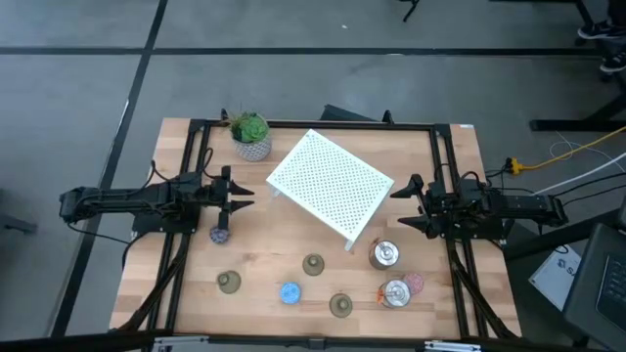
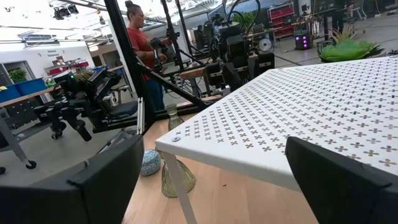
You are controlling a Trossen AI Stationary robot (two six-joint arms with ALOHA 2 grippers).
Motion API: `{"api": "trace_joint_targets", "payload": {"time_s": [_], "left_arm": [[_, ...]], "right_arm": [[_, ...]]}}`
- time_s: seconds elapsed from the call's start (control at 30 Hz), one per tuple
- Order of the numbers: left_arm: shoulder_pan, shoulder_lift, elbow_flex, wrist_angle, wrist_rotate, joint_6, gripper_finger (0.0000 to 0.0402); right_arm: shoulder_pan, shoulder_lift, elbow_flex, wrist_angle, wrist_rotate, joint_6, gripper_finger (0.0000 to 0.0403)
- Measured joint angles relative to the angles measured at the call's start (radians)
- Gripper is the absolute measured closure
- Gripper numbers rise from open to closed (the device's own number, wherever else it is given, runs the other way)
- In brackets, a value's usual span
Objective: Pick & Place candle stick holders
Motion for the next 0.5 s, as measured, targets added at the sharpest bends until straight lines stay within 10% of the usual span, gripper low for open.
{"api": "trace_joint_targets", "payload": {"time_s": [0.5], "left_arm": [[0.000,0.000,0.000,0.000,0.000,0.000,0.0274]], "right_arm": [[0.141,0.127,0.171,-0.078,0.073,-0.003,0.0008]]}}
